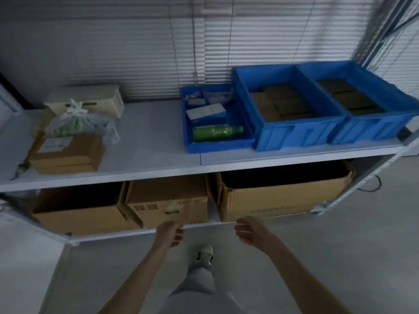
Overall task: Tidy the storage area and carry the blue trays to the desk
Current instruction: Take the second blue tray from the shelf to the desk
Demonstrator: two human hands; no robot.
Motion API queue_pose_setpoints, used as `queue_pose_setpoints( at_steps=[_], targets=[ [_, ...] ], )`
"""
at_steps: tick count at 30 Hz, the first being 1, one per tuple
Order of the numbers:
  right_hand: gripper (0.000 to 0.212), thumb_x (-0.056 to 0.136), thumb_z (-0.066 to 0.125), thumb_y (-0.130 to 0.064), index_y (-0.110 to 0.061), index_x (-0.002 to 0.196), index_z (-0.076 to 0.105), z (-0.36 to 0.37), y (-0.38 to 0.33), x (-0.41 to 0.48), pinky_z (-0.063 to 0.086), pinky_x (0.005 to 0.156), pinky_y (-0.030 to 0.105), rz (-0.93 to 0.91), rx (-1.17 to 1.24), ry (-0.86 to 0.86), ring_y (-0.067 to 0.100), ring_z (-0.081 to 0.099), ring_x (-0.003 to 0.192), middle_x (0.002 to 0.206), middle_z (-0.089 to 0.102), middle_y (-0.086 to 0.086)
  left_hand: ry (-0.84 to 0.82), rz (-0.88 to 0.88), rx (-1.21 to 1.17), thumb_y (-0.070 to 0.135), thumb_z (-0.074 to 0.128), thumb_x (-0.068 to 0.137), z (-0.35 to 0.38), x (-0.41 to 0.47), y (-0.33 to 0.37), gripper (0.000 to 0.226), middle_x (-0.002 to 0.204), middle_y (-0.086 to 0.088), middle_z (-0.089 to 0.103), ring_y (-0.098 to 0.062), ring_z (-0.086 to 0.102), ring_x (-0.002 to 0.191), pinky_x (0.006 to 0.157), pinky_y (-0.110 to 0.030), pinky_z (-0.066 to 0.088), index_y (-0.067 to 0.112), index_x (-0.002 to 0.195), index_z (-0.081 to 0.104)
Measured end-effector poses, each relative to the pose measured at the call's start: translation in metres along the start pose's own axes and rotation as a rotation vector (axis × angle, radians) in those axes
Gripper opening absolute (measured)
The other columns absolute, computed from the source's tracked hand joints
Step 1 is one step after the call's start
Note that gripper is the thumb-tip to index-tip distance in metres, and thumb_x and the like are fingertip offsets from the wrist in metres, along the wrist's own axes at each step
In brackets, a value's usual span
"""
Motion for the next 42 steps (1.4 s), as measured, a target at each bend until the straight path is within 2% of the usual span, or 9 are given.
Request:
queue_pose_setpoints(
  at_steps=[5, 10, 15, 18, 22, 26, 29, 34, 42],
  targets=[
    [0.019, 0.097, 0.052, -0.014, -0.001, 0.096, 0.065, 0.068, -0.138, 0.045, 0.055, 0.055, 0.03, -0.103, 0.231, -0.039, 0.027, 0.066, 0.064, 0.066, 0.072, 0.014, -0.059, 0.178, -0.037, 0.018, 0.06, 0.095, 0.029, 0.083, 0.159, 0.02, 0.091, -0.015, 0.067, -0.028, 0.064, 0.076, 0.07, -0.038, 0.055, 0.002, 0.107, 0.063],
    [0.016, 0.1, 0.053, -0.016, -0.001, 0.098, 0.051, 0.107, -0.212, 0.087, 0.055, 0.077, 0.045, -0.044, 0.545, -0.107, 0.04, 0.064, 0.084, 0.1, 0.062, 0.029, 0.009, 0.306, 0.038, 0.031, 0.058, 0.098, 0.052, 0.148, 0.244, 0.037, 0.12, -0.009, 0.052, -0.028, 0.064, 0.094, 0.067, -0.037, 0.058, 0.016, 0.128, 0.042],
    [0.02, 0.098, 0.057, -0.018, -0.004, 0.108, 0.047, 0.132, -0.245, 0.118, 0.059, 0.063, 0.043, 0.039, 0.698, -0.089, 0.038, 0.063, 0.095, 0.11, 0.058, 0.027, 0.09, 0.284, 0.149, 0.025, 0.06, 0.096, 0.061, 0.193, 0.256, 0.044, 0.133, -0.01, 0.049, -0.031, 0.063, 0.104, 0.06, -0.033, 0.057, 0.016, 0.134, 0.039],
    [0.031, 0.098, 0.057, -0.018, -0.006, 0.124, 0.046, 0.141, -0.249, 0.133, 0.06, 0.061, 0.044, 0.075, 0.73, -0.041, 0.039, 0.065, 0.097, 0.113, 0.06, 0.028, 0.138, 0.313, 0.191, 0.016, 0.058, 0.092, 0.063, 0.203, 0.254, 0.028, 0.117, -0.011, 0.058, -0.032, 0.064, 0.098, 0.076, -0.046, 0.061, 0.013, 0.118, 0.049],
    [0.018, 0.096, 0.058, -0.01, -0.001, 0.109, 0.048, 0.14, -0.244, 0.138, 0.058, 0.042, 0.039, 0.003, 0.636, 0.098, 0.034, 0.062, 0.075, 0.09, 0.059, 0.024, 0.158, 0.356, 0.261, 0.017, 0.063, 0.086, 0.059, 0.195, 0.253, 0.02, 0.094, -0.009, 0.059, -0.03, 0.064, 0.087, 0.073, -0.048, 0.058, 0.009, 0.101, 0.051],
    [0.016, 0.093, 0.063, -0.013, -0.001, 0.1, 0.054, 0.132, -0.219, 0.129, 0.057, 0.056, 0.038, 0.027, 0.555, 0.192, 0.03, 0.06, 0.074, 0.087, 0.058, 0.02, 0.177, 0.377, 0.369, 0.019, 0.067, 0.087, 0.052, 0.168, 0.238, 0.024, 0.09, -0.004, 0.06, -0.011, 0.056, 0.073, 0.057, -0.027, 0.045, 0.007, 0.102, 0.053],
    [0.015, 0.092, 0.063, -0.012, -0.005, 0.084, 0.052, 0.128, -0.202, 0.115, 0.054, 0.061, 0.037, 0.044, 0.534, 0.253, 0.026, 0.056, 0.069, 0.08, 0.054, 0.016, 0.182, 0.379, 0.426, 0.024, 0.068, 0.086, 0.045, 0.152, 0.219, 0.028, 0.099, -0.003, 0.06, -0.013, 0.058, 0.082, 0.067, -0.032, 0.05, 0.013, 0.105, 0.05],
    [0.009, 0.088, 0.061, -0.013, -0.005, 0.09, 0.059, 0.125, -0.179, 0.099, 0.049, 0.051, 0.031, -0.007, 0.549, 0.412, 0.028, 0.062, 0.065, 0.079, 0.061, 0.013, 0.342, 0.688, 0.624, 0.032, 0.067, 0.087, 0.04, 0.148, 0.244, 0.033, 0.11, -0.001, 0.053, -0.018, 0.053, 0.1, 0.079, -0.038, 0.051, 0.016, 0.111, 0.051],
    [0.017, 0.083, 0.055, -0.022, -0.006, 0.075, 0.055, 0.099, -0.119, 0.078, 0.045, 0.061, 0.039, -0.009, 0.638, 0.801, 0.032, 0.056, 0.066, 0.074, 0.056, 0.014, 0.148, 1.065, 0.843, 0.026, 0.065, 0.084, 0.066, 0.2, 0.337, 0.013, 0.091, 0.003, 0.058, -0.017, 0.057, 0.081, 0.064, -0.034, 0.051, 0.016, 0.091, 0.06]
  ],
)
Point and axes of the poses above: each hand's wrist, its own x-axis towards the middle knuckle, its own z-axis out of the palm, y = z × x, the point moved 3 cm from there along x, towards the middle knuckle
